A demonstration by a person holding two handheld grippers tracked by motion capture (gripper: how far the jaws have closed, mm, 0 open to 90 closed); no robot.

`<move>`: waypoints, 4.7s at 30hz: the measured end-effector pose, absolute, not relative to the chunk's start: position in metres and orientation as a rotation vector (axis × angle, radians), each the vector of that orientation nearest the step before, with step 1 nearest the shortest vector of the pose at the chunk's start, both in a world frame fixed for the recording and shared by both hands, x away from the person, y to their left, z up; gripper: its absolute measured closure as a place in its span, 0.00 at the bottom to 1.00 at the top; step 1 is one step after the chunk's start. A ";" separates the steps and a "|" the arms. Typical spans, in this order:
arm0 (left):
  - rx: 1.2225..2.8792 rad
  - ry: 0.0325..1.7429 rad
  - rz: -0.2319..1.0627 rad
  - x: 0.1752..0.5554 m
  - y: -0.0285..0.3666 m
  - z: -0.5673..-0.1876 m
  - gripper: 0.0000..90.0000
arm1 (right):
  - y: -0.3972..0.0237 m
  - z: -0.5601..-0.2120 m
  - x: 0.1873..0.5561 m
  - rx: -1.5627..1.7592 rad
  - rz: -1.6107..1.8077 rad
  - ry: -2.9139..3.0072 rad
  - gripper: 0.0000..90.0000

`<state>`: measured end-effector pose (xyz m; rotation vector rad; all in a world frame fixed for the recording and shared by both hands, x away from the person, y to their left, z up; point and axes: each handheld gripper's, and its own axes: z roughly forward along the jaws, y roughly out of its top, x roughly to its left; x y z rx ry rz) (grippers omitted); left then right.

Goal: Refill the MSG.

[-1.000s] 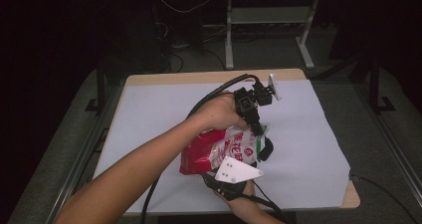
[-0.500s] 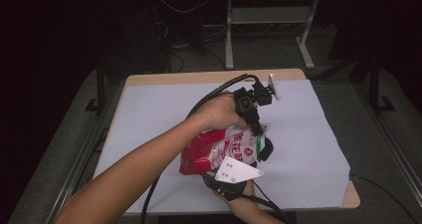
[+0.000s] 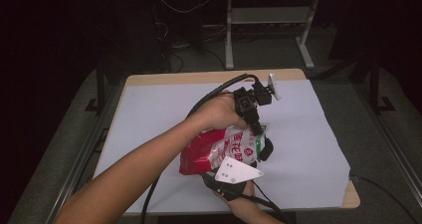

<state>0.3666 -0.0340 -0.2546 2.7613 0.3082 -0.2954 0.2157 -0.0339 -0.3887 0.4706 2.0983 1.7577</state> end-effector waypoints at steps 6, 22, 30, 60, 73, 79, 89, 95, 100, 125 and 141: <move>2.762 0.308 -0.301 0.367 -0.034 -0.255 1.00 | -0.035 -0.386 0.215 0.471 1.766 2.081 1.00; 2.760 0.311 -0.315 0.368 -0.034 -0.256 1.00 | -0.035 -0.388 0.215 0.478 1.766 2.091 1.00; 2.759 0.314 -0.314 0.369 -0.034 -0.256 1.00 | -0.032 -0.390 0.214 0.471 1.762 2.102 1.00; 2.790 0.272 -0.326 0.368 -0.045 -0.254 1.00 | -0.036 -0.387 0.215 0.479 1.766 2.076 1.00; 2.792 0.275 -0.327 0.369 -0.043 -0.254 1.00 | -0.035 -0.387 0.214 0.480 1.779 2.081 1.00; 2.787 0.276 -0.332 0.370 -0.042 -0.255 1.00 | -0.035 -0.385 0.214 0.471 1.780 2.076 1.00; 2.782 0.276 -0.334 0.370 -0.042 -0.255 1.00 | -0.035 -0.384 0.214 0.471 1.776 2.076 1.00; 2.783 0.276 -0.335 0.370 -0.042 -0.255 1.00 | -0.035 -0.385 0.214 0.470 1.776 2.078 1.00; 2.781 0.277 -0.334 0.370 -0.042 -0.255 1.00 | -0.035 -0.385 0.214 0.471 1.774 2.078 1.00; 2.643 0.313 -0.346 0.366 -0.014 -0.247 1.00 | -0.032 -0.397 0.220 0.485 1.724 2.137 1.00; 2.485 0.323 -0.334 0.359 0.041 -0.236 1.00 | -0.026 -0.402 0.222 0.496 1.701 2.181 1.00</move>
